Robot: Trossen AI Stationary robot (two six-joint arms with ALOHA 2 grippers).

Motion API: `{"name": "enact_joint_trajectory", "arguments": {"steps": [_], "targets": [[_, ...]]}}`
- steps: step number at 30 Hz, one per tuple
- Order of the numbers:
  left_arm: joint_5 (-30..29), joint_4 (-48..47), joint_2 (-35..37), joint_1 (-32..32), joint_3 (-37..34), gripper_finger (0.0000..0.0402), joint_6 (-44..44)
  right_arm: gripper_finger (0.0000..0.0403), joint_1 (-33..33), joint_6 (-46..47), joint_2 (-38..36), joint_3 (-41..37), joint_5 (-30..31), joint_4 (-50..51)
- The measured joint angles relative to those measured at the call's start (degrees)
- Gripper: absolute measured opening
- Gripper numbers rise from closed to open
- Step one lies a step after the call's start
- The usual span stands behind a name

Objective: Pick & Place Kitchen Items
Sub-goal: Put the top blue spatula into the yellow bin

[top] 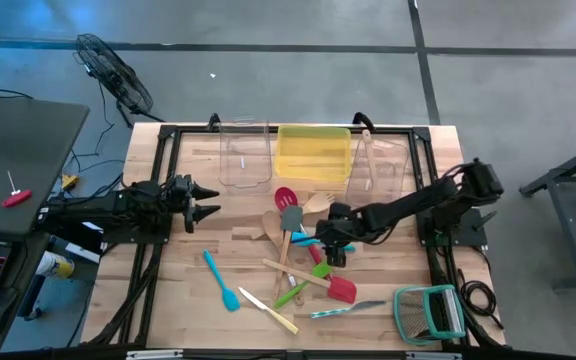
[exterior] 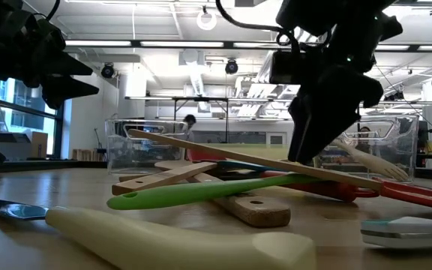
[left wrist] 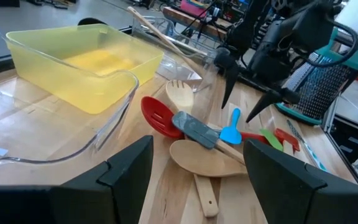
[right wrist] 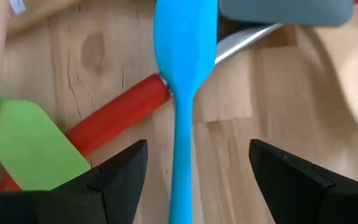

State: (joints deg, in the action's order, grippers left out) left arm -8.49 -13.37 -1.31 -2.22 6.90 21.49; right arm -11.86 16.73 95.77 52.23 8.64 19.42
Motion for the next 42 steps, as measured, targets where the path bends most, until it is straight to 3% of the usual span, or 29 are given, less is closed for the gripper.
{"name": "enact_joint_trajectory", "arguments": {"steps": [16,21,29,36,42], "targets": [[-0.04,-0.02,-0.02,0.0,0.0,0.0246,0.01,0.0263,0.23,-0.02,6.94,0.26,-2.59,-1.01],[-0.04,-0.02,-0.02,0.0,0.0,0.0246,0.01,0.0196,0.79,1.17,7.26,0.3,-2.89,-1.16],[-0.06,-0.02,0.0,0.0,0.0,0.0246,0.03,0.0023,1.6,1.53,7.43,0.2,-3.92,-1.11],[-0.07,-0.02,-0.02,0.0,0.0,0.0246,0.01,0.0022,1.4,3.02,6.61,0.03,-3.66,-2.14],[-0.19,-0.01,0.0,0.0,0.0,0.0246,0.01,0.0022,1.29,3.17,1.64,0.37,-3.61,-0.82]]}}
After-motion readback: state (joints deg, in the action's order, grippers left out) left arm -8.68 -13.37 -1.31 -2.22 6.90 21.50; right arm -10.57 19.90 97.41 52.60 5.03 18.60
